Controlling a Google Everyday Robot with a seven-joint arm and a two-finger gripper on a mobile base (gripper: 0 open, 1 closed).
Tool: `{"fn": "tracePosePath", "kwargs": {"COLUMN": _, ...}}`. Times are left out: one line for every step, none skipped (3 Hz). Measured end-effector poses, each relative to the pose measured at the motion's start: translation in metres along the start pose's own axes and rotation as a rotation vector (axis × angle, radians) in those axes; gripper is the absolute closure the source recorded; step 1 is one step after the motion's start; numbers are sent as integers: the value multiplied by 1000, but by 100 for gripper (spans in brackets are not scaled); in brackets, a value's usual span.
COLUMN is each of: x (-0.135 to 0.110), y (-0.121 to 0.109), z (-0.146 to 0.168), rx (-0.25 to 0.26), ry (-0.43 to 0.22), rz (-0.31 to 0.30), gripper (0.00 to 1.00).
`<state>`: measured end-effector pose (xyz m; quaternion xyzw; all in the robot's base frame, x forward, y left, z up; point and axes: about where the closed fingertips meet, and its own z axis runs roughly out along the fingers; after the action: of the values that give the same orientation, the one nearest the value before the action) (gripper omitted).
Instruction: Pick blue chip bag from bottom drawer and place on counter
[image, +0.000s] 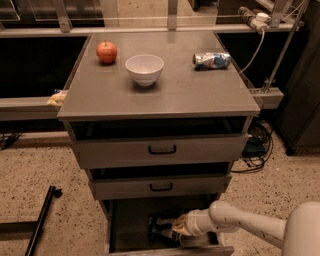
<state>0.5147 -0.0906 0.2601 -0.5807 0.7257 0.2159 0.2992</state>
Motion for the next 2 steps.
{"fn": "tracePosePath", "kwargs": {"x": 8, "y": -9, "z": 16, "rx": 2, "ry": -22, "rz": -20, "gripper": 35}}
{"fn": "tracePosePath", "kwargs": {"x": 14, "y": -17, "z": 30, "rx": -3, "ry": -36, "rz": -31, "gripper": 27}}
